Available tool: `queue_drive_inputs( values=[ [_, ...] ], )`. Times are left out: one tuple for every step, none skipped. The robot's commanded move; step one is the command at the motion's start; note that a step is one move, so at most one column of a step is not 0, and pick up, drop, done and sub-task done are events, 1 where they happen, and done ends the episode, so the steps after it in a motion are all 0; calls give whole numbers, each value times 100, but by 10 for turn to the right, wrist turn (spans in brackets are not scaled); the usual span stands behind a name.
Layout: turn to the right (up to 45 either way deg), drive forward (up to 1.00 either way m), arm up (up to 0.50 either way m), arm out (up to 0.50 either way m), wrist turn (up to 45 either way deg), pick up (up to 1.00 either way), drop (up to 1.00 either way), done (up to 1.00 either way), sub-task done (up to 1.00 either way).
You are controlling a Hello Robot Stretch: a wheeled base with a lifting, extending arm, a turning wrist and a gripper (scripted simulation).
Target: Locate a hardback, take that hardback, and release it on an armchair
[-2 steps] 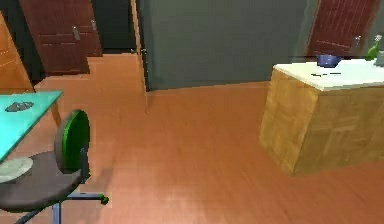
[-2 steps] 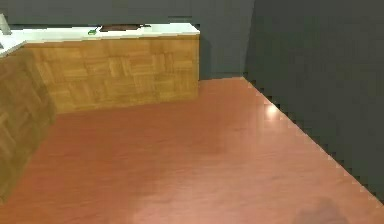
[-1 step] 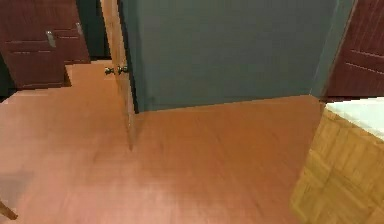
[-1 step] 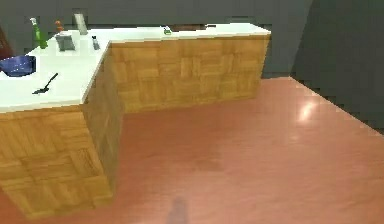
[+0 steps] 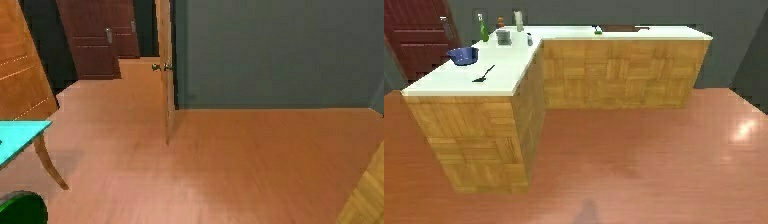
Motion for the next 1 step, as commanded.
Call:
queue_drive_inputs(
  values=[
    [0, 25, 0, 0, 0, 0, 0, 0, 0]
  ],
)
